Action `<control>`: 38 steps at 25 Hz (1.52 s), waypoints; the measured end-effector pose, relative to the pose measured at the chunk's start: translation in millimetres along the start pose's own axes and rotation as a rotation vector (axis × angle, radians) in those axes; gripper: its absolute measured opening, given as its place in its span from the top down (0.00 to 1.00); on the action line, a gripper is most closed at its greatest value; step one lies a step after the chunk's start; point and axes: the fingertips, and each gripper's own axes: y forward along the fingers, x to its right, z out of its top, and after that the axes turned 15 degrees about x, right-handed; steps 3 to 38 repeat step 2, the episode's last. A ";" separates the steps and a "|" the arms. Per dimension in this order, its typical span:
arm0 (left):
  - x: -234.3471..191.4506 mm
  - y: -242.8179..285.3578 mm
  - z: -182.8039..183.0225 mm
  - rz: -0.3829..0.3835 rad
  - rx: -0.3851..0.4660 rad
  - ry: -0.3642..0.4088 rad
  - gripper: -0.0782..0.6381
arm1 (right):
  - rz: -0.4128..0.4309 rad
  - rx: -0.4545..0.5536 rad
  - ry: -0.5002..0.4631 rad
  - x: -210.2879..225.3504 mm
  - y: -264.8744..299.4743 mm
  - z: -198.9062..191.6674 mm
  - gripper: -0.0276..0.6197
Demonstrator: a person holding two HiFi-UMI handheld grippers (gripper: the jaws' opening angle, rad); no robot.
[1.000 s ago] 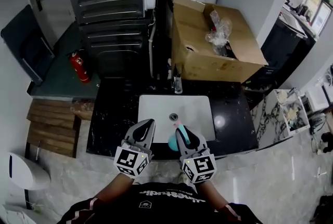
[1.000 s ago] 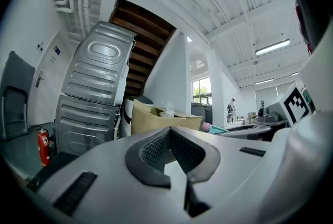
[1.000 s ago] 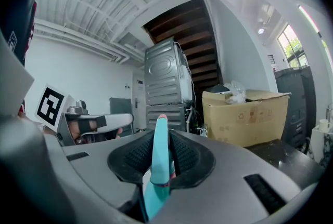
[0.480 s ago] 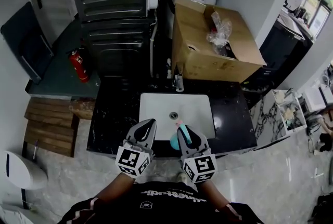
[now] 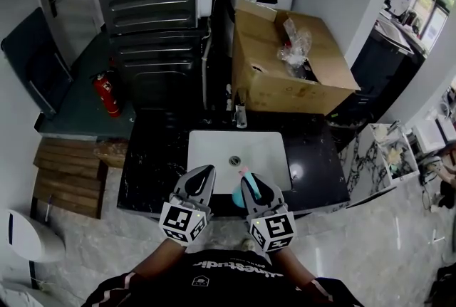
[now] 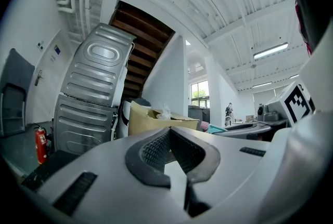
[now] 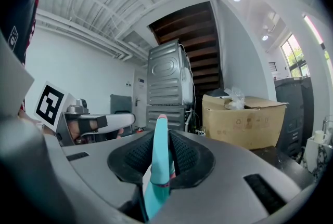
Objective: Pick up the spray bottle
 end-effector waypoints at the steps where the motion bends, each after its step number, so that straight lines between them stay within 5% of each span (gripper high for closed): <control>1: 0.8 0.3 0.8 -0.001 0.000 -0.001 0.87 | 0.000 0.000 -0.001 0.4 0.1 1.1 0.81; 38: 1.4 0.5 1.6 -0.001 0.001 -0.001 0.87 | 0.000 0.001 -0.002 0.8 0.3 2.3 0.81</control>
